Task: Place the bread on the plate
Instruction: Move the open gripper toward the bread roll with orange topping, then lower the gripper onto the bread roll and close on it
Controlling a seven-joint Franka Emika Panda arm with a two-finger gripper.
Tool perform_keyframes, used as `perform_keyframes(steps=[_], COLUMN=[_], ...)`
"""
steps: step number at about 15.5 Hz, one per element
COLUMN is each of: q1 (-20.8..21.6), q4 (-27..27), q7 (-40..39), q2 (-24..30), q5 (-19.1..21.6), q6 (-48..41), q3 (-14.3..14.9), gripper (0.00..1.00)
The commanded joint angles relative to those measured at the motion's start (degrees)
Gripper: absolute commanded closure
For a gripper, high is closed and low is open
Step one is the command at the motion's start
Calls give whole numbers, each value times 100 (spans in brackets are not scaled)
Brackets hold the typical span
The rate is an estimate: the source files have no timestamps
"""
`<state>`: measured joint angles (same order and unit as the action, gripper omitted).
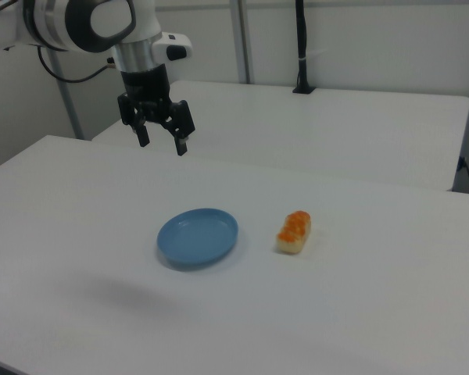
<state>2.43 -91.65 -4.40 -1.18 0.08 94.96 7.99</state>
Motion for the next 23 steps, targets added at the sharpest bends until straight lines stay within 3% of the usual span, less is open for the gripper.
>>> perform_keyframes(steps=[1, 7, 12, 23], q1=[-198, -708, -849, -1060], q4=[-99, -99, -99, -116], q7=[-473, -439, -307, -254], q2=[-145, -997, -1990, -3028], q5=[-96, -96, -113, -122], q6=[459, 2041, 3421, 4943], q3=[106, 115, 115, 124], gripper=[0, 0, 0, 0])
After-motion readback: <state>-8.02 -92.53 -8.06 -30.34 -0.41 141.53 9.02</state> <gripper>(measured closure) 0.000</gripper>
